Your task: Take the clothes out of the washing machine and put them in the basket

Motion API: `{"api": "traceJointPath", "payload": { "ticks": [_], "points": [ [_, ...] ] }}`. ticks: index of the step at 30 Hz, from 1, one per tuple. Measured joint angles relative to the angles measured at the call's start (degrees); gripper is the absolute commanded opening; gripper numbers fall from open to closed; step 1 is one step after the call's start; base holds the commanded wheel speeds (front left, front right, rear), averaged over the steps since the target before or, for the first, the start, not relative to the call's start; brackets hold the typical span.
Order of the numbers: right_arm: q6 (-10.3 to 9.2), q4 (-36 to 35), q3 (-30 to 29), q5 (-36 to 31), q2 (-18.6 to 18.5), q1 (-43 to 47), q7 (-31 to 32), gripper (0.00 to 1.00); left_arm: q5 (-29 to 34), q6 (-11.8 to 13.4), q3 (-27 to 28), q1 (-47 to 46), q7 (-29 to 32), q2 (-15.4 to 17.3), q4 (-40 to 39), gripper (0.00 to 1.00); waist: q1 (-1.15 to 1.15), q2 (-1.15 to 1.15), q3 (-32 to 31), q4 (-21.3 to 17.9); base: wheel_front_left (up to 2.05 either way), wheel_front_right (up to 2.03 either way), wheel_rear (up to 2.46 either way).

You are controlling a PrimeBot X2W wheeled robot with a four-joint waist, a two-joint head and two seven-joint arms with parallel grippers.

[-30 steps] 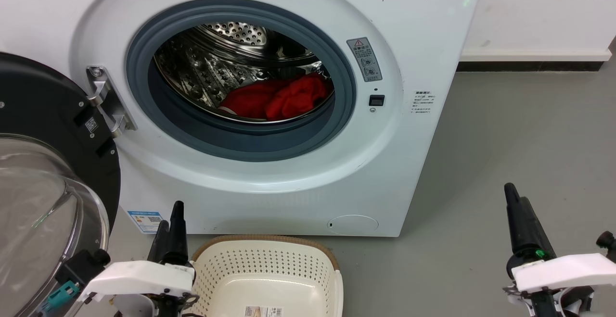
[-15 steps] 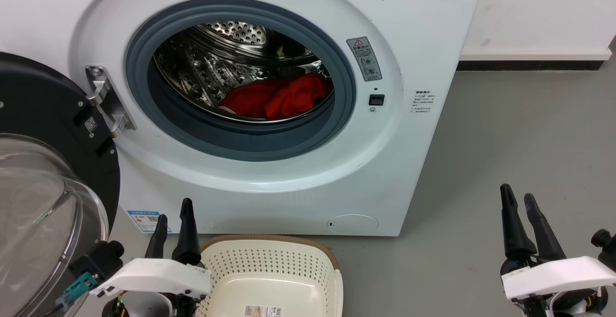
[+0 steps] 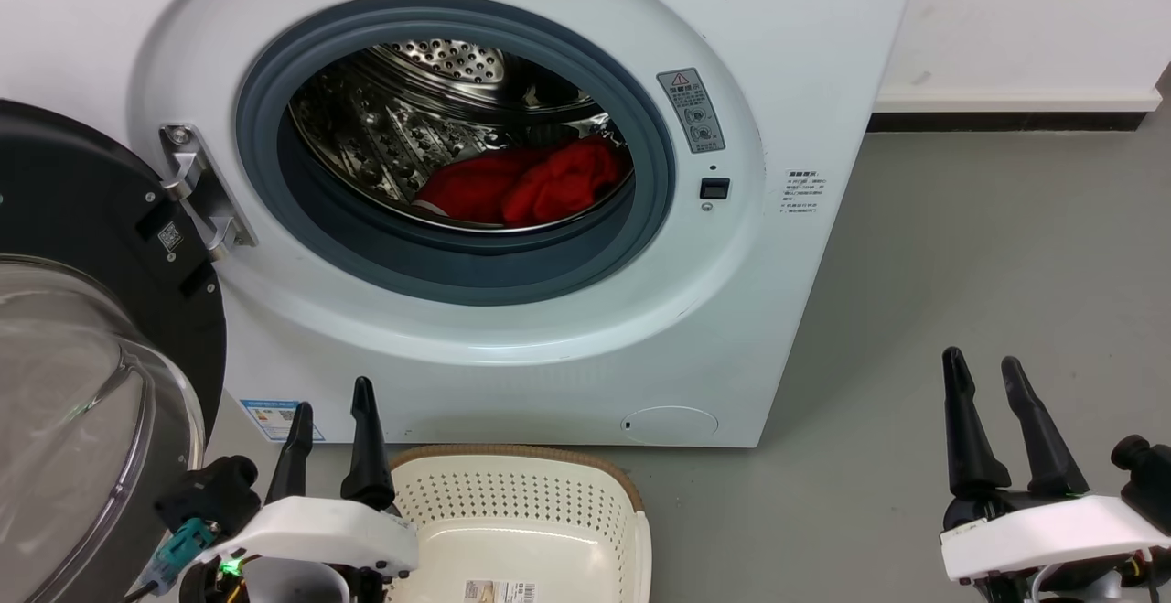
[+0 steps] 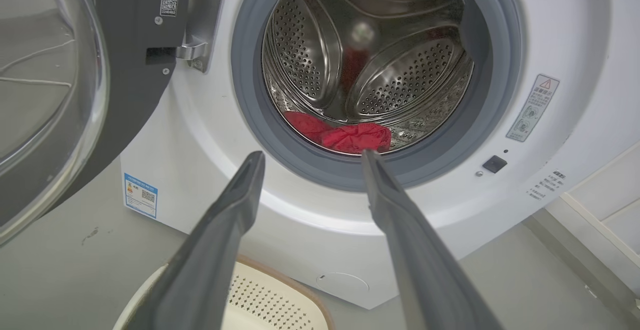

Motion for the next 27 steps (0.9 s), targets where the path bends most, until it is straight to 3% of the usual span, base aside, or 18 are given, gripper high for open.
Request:
{"api": "traceJointPath", "payload": {
  "ticks": [27],
  "points": [
    [0.01, -3.2, 0.1, -15.4, 0.0, 2.1, -3.9, 1.0, 14.8, 2.8, -1.7, 1.4, -3.8, 0.1, -1.6, 1.0, 0.0, 0.0, 0.2, -0.1, 0.0, 0.0, 0.0]
  ]
}}
